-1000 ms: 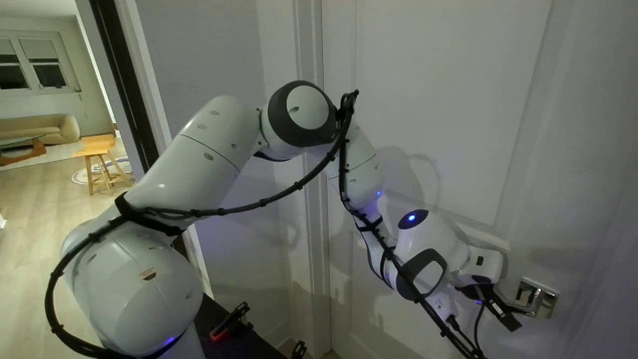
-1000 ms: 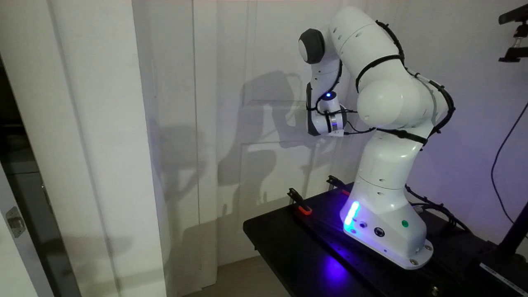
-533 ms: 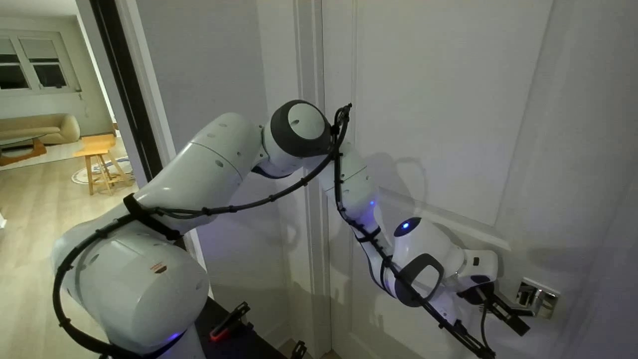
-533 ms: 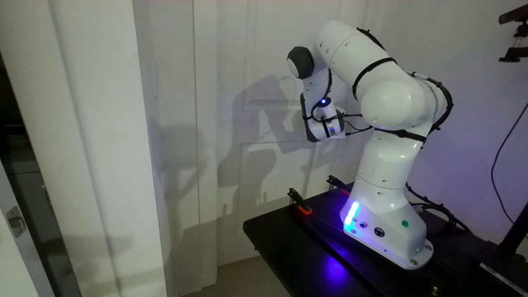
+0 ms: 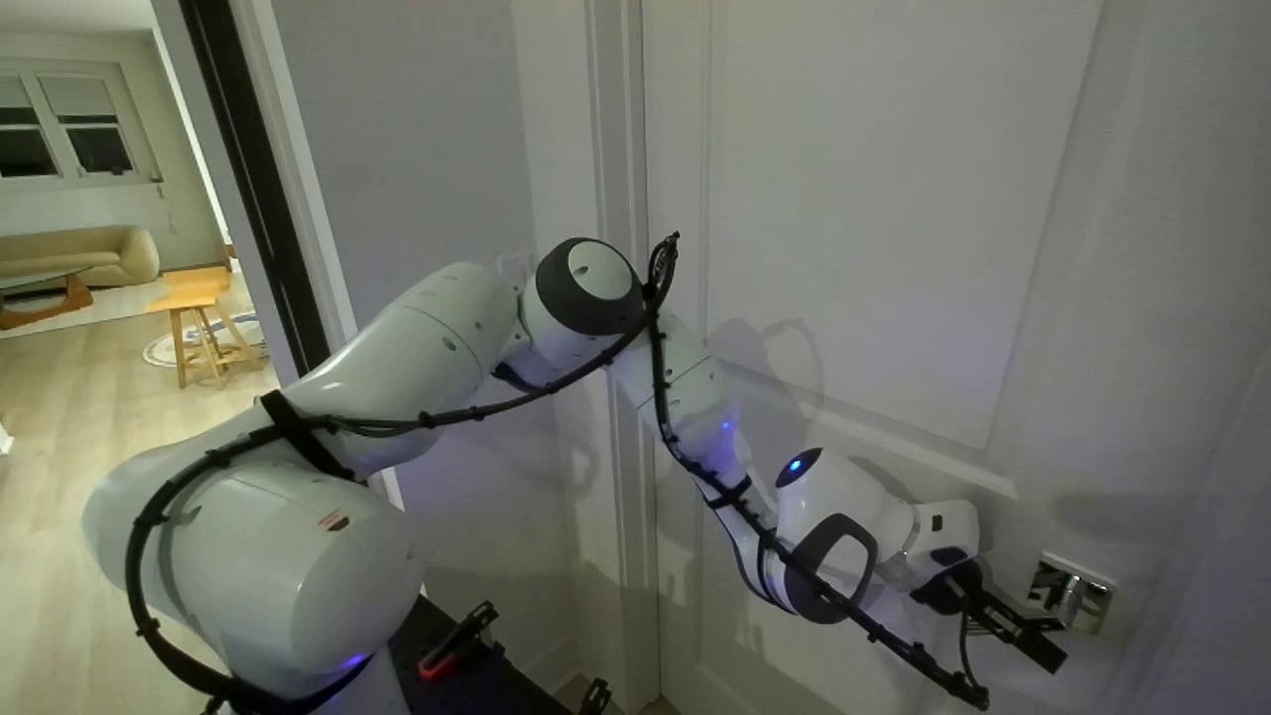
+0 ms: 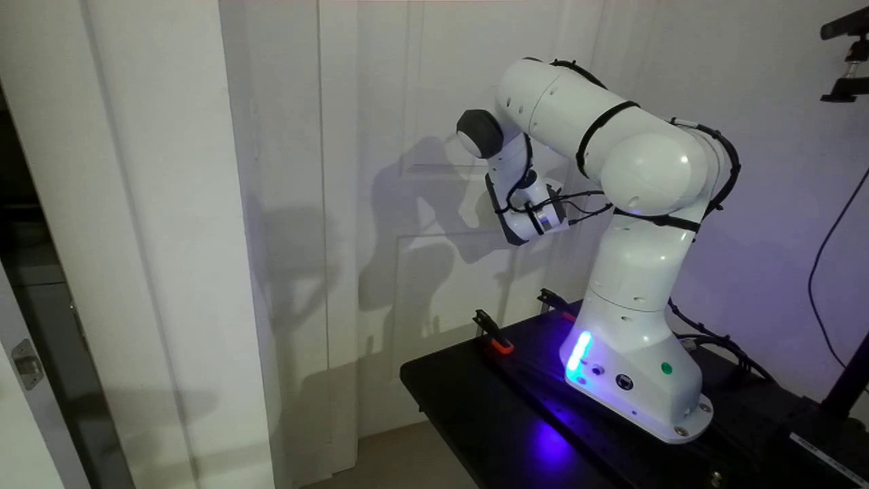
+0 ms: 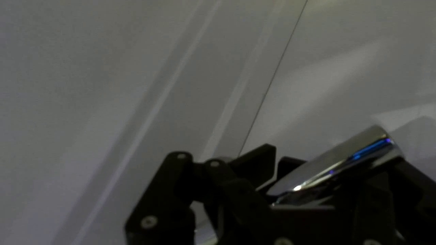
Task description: Open the door
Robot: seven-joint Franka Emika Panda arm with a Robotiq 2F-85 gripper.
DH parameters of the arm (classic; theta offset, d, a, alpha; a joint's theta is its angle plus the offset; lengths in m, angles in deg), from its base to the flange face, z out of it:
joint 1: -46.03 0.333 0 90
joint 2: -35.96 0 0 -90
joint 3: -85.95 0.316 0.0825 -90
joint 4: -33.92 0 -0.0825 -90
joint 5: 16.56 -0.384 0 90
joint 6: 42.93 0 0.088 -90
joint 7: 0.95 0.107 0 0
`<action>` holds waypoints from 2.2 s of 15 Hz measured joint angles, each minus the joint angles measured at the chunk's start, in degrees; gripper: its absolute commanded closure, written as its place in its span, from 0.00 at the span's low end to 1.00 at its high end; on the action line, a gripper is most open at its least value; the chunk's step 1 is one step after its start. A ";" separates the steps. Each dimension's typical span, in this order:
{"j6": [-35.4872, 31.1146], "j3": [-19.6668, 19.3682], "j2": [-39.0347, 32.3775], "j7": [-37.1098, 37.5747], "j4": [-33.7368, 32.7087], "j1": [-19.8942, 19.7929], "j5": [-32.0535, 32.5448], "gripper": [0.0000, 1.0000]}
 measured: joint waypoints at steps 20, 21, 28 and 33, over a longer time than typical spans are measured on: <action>-0.01 -4.03 -12.86 0.33 -11.52 1.72 -14.54 1.00; -0.01 -4.04 -13.08 0.33 -11.81 1.71 -15.13 1.00; 0.01 -4.05 -13.61 0.33 -13.34 1.28 -16.50 1.00; 0.05 -3.79 -13.61 0.44 -14.92 0.39 -16.52 1.00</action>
